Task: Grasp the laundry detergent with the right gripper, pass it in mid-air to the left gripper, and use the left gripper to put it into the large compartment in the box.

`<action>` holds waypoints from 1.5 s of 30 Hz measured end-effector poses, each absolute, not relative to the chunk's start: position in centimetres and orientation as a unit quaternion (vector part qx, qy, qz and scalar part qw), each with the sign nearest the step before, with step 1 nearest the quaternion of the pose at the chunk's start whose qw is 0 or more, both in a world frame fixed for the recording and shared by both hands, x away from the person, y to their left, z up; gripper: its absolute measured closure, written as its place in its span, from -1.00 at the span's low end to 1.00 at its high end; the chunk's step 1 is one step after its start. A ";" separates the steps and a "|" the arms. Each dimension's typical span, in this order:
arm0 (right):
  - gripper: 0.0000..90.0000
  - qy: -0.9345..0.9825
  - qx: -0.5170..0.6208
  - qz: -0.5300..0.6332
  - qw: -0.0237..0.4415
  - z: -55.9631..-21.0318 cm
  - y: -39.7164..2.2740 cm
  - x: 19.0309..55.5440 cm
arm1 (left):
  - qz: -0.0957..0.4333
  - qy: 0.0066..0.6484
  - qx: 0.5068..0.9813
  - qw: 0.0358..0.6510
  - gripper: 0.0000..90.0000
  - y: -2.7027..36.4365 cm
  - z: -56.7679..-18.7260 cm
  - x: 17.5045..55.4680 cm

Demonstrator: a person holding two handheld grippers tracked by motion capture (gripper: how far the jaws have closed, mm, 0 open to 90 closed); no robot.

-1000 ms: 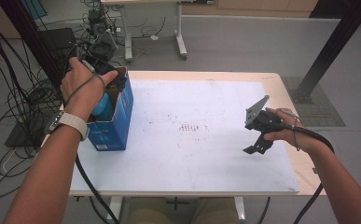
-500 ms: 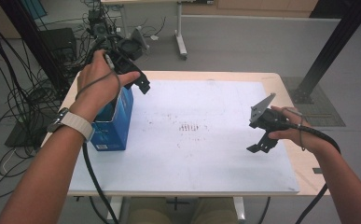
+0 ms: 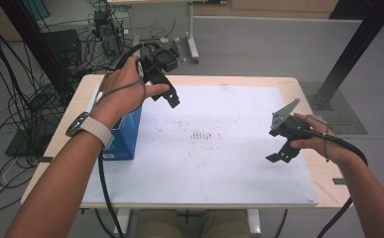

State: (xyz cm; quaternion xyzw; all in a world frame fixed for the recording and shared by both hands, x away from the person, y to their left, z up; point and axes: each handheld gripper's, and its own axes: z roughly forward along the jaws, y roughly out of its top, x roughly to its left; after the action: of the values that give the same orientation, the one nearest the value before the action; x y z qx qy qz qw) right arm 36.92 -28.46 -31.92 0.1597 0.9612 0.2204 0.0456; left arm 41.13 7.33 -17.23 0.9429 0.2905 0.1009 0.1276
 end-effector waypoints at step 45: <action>-0.87 0.960 0.165 0.223 0.045 -32.2 -28.9 37.3 | 0.079 0.204 0.971 0.099 -0.76 2.1 -20.4 40.8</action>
State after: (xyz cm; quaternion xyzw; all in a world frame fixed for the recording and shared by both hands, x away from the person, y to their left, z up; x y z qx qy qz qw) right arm 37.29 -28.86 -32.19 0.1647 0.9597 0.2231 0.0448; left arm 40.78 2.06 -20.35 0.9708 0.2040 0.0795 0.0985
